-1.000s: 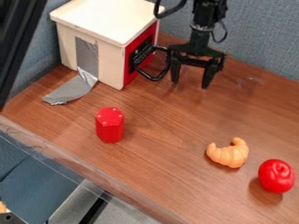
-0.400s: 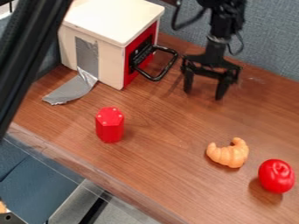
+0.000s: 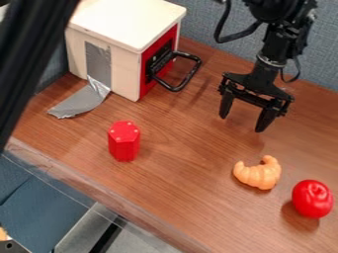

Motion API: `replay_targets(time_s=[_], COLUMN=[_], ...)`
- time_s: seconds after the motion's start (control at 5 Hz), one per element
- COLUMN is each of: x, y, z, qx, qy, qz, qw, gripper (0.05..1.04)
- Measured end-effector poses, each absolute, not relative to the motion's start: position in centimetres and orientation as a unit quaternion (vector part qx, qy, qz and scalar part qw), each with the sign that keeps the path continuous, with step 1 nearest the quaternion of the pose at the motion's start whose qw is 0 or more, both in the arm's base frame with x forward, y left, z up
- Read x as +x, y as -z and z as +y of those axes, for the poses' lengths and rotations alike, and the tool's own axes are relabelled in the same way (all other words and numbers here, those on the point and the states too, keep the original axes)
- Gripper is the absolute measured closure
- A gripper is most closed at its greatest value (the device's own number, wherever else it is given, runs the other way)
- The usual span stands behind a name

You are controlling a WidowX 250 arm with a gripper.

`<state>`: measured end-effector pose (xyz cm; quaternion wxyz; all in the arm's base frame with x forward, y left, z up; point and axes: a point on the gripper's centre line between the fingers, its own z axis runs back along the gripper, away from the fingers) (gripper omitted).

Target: Closed the drawer

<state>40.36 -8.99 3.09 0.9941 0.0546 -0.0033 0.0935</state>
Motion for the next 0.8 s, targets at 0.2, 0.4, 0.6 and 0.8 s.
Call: replay_targets(time_s=[0.2,0.4,0.6,0.8], x=[38.7,37.3,36.2,36.3], y=[-4.8,-7.3,-8.9,-8.9], z=[-8.9,-8.5,-8.5,-7.4], qx=[0.063,0.055,0.032,0.024], qy=[-0.086,-0.087,-0.093,-0.111], qz=[-0.025,-0.045,-0.048,-0.041], qw=[0.994,0.994,0.994,0.993], gripper=[0.084,0.084,0.084,0.084])
